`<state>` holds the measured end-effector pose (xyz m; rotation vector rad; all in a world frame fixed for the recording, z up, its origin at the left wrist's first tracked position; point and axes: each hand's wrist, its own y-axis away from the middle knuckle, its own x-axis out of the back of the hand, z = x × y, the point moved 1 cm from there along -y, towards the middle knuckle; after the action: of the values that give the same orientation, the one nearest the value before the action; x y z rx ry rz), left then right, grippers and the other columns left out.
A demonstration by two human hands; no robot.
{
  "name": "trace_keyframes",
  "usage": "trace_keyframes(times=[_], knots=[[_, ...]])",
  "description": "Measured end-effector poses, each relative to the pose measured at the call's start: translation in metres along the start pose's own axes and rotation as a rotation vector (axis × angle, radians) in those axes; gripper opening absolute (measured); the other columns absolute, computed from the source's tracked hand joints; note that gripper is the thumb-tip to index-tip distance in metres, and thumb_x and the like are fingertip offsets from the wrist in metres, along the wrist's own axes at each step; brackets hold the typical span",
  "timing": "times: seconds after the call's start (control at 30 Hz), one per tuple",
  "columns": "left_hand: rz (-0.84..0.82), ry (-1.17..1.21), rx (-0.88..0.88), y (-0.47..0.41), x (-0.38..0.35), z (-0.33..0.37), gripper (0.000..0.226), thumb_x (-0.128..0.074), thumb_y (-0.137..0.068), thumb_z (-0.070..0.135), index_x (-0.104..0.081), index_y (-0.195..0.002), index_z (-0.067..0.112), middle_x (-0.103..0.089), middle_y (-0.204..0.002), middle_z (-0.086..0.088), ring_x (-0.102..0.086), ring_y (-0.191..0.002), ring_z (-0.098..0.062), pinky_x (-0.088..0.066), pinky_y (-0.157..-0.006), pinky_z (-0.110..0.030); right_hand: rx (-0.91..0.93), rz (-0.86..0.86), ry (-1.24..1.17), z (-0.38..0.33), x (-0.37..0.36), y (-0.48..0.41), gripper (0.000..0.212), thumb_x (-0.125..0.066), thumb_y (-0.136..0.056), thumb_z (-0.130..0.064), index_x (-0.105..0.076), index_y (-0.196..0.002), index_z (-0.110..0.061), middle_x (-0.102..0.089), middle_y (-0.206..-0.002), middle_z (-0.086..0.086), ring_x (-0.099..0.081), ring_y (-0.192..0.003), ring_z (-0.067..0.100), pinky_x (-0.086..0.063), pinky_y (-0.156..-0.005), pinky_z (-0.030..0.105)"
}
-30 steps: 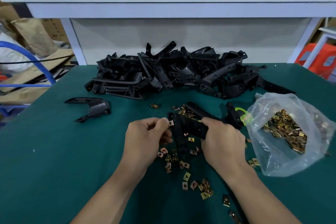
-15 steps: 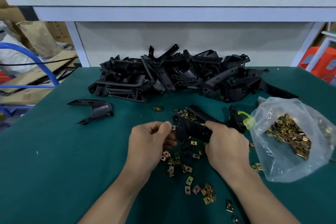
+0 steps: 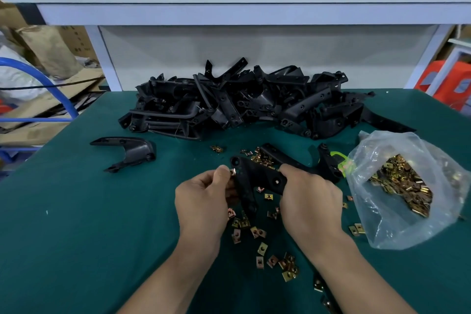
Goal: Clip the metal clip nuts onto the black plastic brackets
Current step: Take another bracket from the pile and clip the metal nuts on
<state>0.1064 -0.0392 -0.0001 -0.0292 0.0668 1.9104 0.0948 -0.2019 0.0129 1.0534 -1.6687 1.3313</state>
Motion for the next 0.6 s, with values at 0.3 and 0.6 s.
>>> trace_keyframes(times=[0.3, 0.6], knots=[[-0.094, -0.218, -0.214, 0.016, -0.001, 0.008, 0.013, -0.081, -0.083, 0.038, -0.075, -0.071, 0.035, -0.073, -0.069, 0.02, -0.07, -0.066, 0.003, -0.047, -0.052, -0.007, -0.005, 0.023, 0.039, 0.001, 0.001, 0.001, 0.034, -0.058, -0.072, 0.002, -0.044, -0.078, -0.027, -0.031, -0.052, -0.01, -0.041, -0.051, 0.023, -0.02, -0.049, 0.031], [-0.119, -0.385, -0.307, 0.003, 0.006, 0.011, 0.021, -0.07, -0.092, 0.038, -0.073, -0.074, 0.028, -0.07, -0.063, 0.012, -0.066, -0.057, -0.01, -0.053, -0.051, -0.029, 0.007, 0.028, -0.133, -0.012, -0.005, 0.006, 0.025, -0.069, -0.085, -0.033, -0.044, -0.089, -0.032, -0.055, -0.065, -0.012, -0.046, -0.054, 0.015, -0.028, -0.048, 0.032]])
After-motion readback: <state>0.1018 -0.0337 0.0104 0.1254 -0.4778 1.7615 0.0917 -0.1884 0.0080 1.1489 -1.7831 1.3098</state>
